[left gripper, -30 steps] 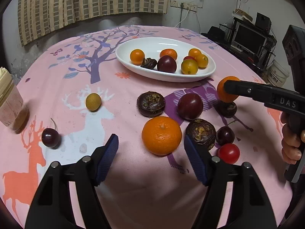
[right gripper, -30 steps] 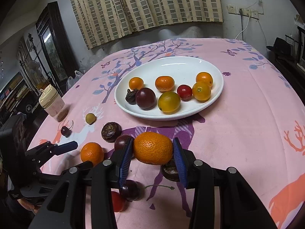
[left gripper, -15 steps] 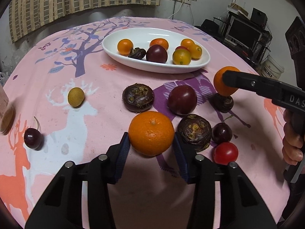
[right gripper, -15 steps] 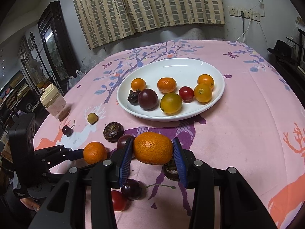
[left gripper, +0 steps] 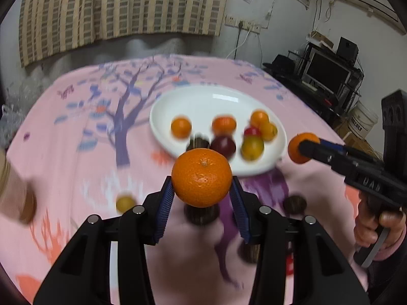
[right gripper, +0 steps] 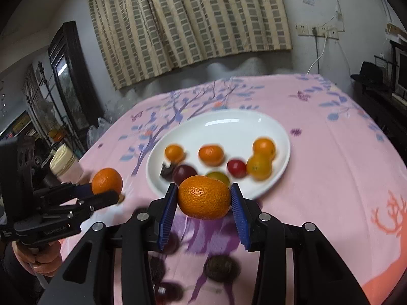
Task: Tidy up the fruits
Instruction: 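Carry both mandarins over the white plate and open both tools to release them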
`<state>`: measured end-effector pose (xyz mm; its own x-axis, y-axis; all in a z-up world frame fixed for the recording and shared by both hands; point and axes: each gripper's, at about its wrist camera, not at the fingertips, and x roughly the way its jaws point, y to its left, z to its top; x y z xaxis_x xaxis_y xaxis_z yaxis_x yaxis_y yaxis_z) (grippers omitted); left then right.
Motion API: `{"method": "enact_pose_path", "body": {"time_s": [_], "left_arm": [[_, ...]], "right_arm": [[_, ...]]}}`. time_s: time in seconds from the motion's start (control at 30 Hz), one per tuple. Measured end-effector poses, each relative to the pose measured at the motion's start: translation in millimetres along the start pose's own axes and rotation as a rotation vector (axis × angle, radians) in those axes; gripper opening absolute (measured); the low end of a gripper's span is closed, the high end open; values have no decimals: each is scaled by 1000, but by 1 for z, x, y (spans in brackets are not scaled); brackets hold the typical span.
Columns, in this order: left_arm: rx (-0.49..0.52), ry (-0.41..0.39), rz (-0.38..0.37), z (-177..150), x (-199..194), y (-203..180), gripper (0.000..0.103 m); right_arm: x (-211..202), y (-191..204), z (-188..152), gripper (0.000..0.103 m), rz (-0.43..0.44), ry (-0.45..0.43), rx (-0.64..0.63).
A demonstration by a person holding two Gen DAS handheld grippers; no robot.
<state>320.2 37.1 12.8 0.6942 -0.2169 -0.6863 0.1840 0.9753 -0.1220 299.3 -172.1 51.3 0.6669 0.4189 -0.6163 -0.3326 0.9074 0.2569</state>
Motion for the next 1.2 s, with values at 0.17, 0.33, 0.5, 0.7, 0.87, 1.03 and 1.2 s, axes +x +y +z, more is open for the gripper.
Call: {"method": "enact_pose_path", "body": {"time_s": [0.17, 0.33, 0.5, 0.7, 0.87, 1.03, 1.2], "left_arm": [[5, 21, -5, 56, 47, -3, 44], [7, 82, 5, 77, 95, -4, 44], [4, 147, 26, 77, 120, -6, 47], [3, 20, 77, 73, 61, 7, 87], [-63, -33, 112, 41, -5, 32, 93], [-90, -69, 126, -23, -47, 39, 96], [-111, -28, 99, -65, -49, 44, 96]], "right_arm": [[40, -17, 28, 43, -40, -8, 34], [77, -34, 34, 43, -48, 38, 57], [86, -35, 33, 45, -42, 35, 39], [55, -21, 30, 57, -25, -9, -7], [23, 4, 7, 58, -1, 16, -55], [-17, 33, -39, 58, -24, 74, -100], [-46, 51, -89, 58, -41, 124, -28]]}}
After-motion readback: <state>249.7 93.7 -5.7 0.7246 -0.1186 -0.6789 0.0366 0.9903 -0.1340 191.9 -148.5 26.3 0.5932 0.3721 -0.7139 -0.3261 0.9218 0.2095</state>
